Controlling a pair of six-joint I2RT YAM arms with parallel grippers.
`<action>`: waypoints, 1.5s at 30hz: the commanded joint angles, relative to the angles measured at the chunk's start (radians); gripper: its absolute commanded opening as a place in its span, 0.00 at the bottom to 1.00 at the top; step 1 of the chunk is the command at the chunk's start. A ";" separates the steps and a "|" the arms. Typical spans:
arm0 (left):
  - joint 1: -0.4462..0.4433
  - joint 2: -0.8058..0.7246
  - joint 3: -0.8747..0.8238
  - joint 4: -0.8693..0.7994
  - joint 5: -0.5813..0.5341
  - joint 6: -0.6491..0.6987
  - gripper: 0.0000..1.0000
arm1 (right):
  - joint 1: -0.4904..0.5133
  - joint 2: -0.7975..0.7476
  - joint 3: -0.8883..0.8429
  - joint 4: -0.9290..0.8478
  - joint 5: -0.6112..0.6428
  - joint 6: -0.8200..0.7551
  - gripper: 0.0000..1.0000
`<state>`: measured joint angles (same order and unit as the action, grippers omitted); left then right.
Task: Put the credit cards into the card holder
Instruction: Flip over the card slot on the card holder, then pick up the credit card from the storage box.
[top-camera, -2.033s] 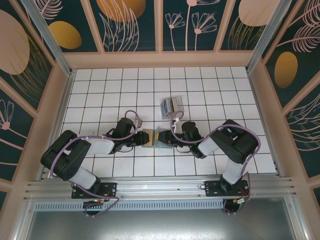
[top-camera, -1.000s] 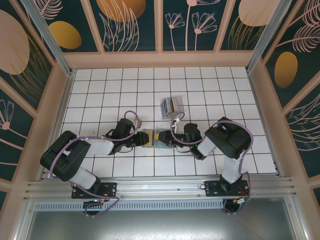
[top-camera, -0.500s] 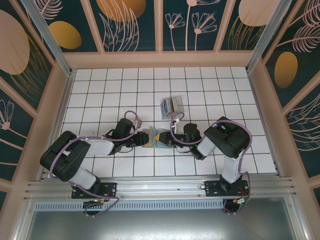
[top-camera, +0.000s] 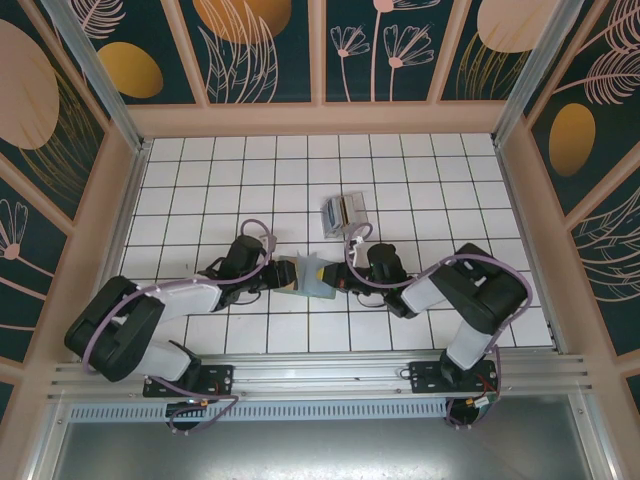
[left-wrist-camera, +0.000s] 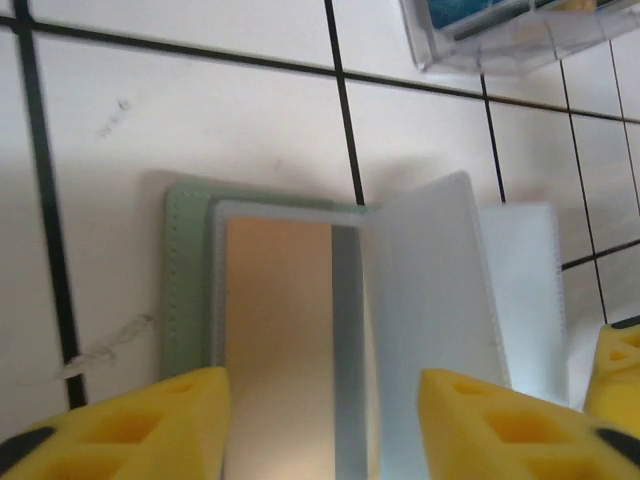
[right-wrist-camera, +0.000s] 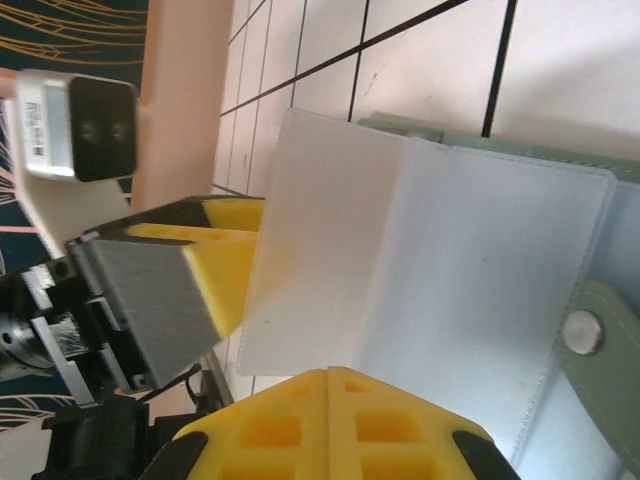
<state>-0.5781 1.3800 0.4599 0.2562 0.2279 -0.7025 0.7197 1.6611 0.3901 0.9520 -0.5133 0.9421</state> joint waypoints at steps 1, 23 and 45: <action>0.000 -0.070 -0.014 -0.054 -0.104 -0.008 0.61 | -0.006 -0.035 0.009 -0.111 0.038 -0.059 0.00; 0.001 0.075 0.028 -0.063 -0.136 0.039 0.46 | -0.106 -0.320 0.337 -0.967 0.496 -0.432 0.45; 0.000 -0.273 -0.046 -0.240 -0.311 0.022 0.59 | -0.243 0.166 0.864 -1.194 0.419 -0.607 0.49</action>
<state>-0.5789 1.1252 0.4301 0.0578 -0.0555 -0.6914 0.4839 1.8000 1.2015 -0.1982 -0.0727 0.3637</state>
